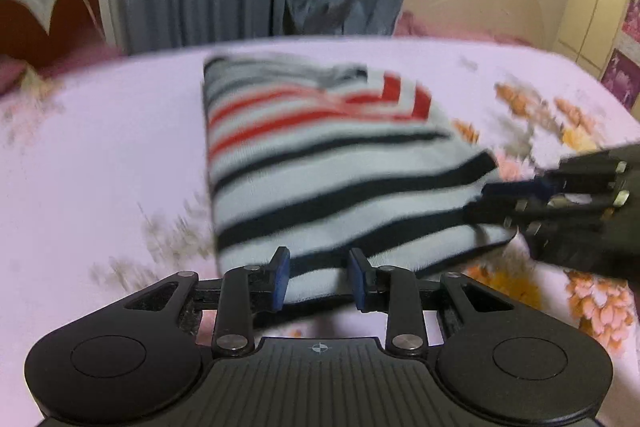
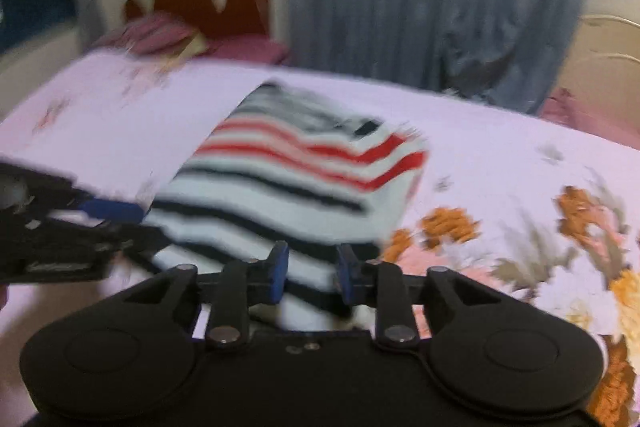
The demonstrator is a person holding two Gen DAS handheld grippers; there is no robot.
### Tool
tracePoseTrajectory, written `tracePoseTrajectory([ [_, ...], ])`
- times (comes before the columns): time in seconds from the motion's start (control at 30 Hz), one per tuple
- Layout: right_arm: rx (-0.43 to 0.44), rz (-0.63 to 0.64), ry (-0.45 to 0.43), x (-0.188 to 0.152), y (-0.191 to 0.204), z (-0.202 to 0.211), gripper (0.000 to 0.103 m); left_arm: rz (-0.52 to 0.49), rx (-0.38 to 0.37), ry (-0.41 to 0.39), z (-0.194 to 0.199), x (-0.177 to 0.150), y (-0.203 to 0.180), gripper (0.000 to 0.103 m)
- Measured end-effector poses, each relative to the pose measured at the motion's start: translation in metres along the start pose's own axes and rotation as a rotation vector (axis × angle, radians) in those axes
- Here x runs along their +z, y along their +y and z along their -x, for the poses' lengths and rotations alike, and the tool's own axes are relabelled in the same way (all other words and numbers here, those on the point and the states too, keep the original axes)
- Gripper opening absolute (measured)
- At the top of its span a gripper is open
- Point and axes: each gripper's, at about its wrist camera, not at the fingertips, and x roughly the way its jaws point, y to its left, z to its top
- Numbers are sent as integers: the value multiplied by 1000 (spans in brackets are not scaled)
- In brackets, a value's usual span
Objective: Fold small clothes
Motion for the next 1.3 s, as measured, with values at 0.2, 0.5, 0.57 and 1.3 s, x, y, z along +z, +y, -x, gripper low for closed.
tracePoseTrajectory([
  [0.2,-17,-10,28,-5,-8,-10,16,44,-27,-41,6,6,7,31],
  [0.5,-18,-116,-55,50,-38,-55,29,36,-2,-72,-42,79,12,31],
  [0.57,-25,-107,-1,46,-39,-76,34,51,-12,-24,-64,74,15,31],
  [1.3,-79,-136,2,96,-67,-138,32,29,26,-42,-112,124,54,31],
])
